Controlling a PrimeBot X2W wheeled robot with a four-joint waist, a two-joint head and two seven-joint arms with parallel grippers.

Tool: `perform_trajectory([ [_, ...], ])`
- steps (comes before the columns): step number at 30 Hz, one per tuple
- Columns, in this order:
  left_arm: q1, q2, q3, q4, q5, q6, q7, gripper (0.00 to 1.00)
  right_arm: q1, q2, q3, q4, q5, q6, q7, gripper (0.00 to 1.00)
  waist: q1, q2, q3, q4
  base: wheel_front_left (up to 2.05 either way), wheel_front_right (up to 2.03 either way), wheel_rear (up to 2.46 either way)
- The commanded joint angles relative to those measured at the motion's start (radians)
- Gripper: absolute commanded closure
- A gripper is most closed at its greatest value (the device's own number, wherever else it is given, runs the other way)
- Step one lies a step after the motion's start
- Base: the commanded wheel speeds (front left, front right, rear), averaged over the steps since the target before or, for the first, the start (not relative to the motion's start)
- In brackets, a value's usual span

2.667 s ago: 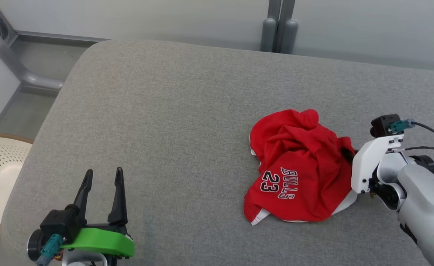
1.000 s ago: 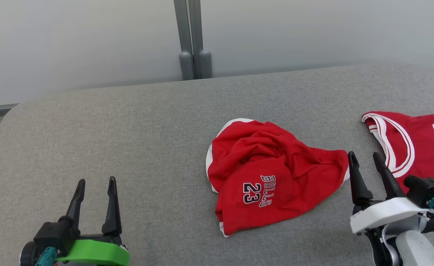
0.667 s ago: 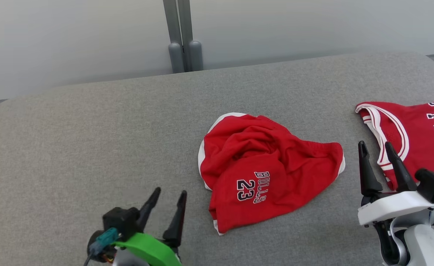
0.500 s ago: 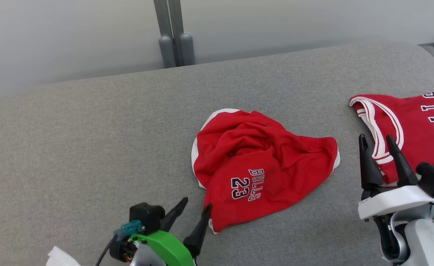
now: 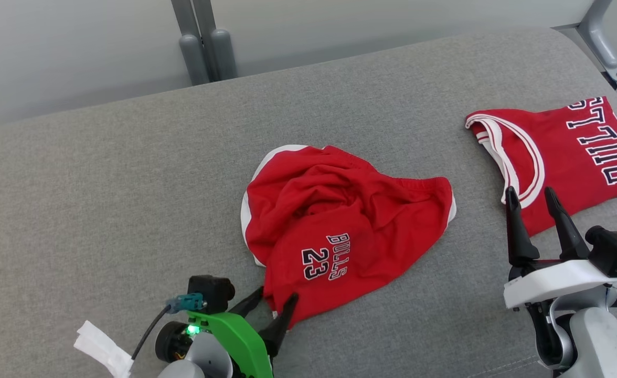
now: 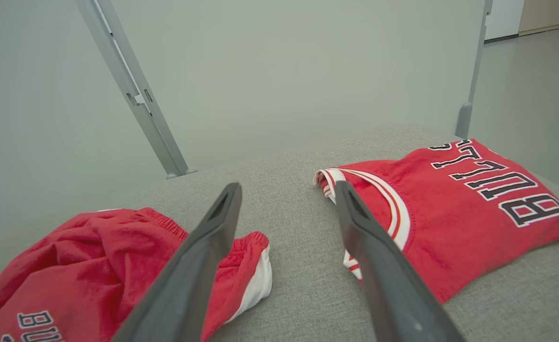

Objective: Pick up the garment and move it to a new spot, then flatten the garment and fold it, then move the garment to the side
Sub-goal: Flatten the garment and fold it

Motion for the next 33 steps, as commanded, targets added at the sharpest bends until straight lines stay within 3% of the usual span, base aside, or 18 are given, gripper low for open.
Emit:
perform_trajectory([
  [1,-0.022,0.007,-0.015,0.007,-0.013,-0.003,0.001,0.0,-0.014,0.004,0.001,0.003,-0.008,0.0,0.002,0.0,0.0,-0.0001,0.006,-0.005,0.0,0.0,0.0],
  [3,-0.034,0.011,-0.032,0.012,-0.03,-0.003,-0.006,0.04,-0.015,0.004,0.002,0.005,-0.01,0.0,0.001,0.0,0.0,-0.0001,0.007,-0.005,0.0,0.0,0.0],
  [5,-0.04,0.015,-0.044,0.011,-0.041,-0.003,-0.017,1.0,-0.015,0.004,0.001,0.005,-0.012,0.0,0.0,0.0,0.0,-0.0001,0.008,-0.004,0.0,0.0,0.0],
  [13,-0.054,0.023,0.016,0.034,-0.098,0.006,-0.103,1.0,-0.012,0.006,0.0,0.009,-0.016,0.0,-0.003,0.0,0.0,-0.0001,0.006,0.009,0.0,0.0,0.0],
  [30,-0.065,0.155,0.157,0.08,-0.148,0.075,-0.117,1.0,-0.021,-0.002,0.004,0.004,-0.017,0.0,0.014,0.0,0.0,-0.0001,0.028,0.018,0.0,0.0,0.0],
  [31,-0.061,0.153,0.155,0.08,-0.145,0.077,-0.12,0.76,-0.02,-0.002,0.003,0.006,-0.017,0.0,0.014,0.0,0.0,-0.0001,0.026,0.018,0.0,0.0,0.0],
  [32,-0.053,0.149,0.15,0.081,-0.144,0.076,-0.121,0.13,-0.019,-0.002,0.002,0.009,-0.018,0.0,0.014,0.0,0.0,-0.0001,0.022,0.019,0.0,0.0,0.0],
  [33,-0.046,0.147,0.147,0.082,-0.142,0.076,-0.123,0.0,-0.017,0.0,0.001,0.012,-0.018,0.0,0.015,0.0,0.0,-0.0001,0.018,0.02,0.0,0.0,0.0],
])
